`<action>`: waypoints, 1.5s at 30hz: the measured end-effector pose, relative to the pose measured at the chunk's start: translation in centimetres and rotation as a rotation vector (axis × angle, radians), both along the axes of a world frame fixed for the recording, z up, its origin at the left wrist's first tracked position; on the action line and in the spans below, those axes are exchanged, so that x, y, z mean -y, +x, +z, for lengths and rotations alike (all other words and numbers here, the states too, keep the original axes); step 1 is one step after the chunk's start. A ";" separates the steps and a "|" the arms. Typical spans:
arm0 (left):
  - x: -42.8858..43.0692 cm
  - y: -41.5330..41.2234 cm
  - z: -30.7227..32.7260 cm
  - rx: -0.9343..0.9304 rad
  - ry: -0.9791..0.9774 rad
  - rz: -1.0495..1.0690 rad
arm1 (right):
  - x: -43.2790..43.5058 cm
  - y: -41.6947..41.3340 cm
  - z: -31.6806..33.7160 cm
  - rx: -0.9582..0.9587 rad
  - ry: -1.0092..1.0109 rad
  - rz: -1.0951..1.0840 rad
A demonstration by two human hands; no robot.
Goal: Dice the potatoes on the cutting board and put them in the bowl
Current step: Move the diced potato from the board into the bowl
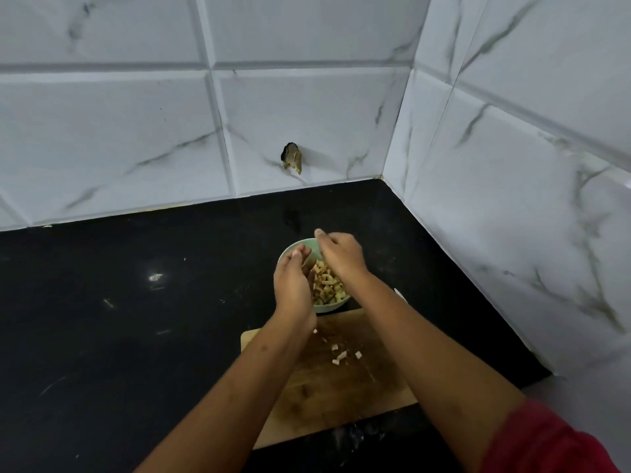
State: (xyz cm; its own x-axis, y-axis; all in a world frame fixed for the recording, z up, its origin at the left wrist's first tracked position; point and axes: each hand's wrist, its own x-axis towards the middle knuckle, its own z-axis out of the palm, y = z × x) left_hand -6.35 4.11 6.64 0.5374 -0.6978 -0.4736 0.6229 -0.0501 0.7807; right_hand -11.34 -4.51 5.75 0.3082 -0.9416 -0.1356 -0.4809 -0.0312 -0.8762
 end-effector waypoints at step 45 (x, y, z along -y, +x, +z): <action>-6.5 2.9 -7.5 1.119 0.042 -0.197 | -9.6 -12.7 -6.9 -0.545 -0.736 0.689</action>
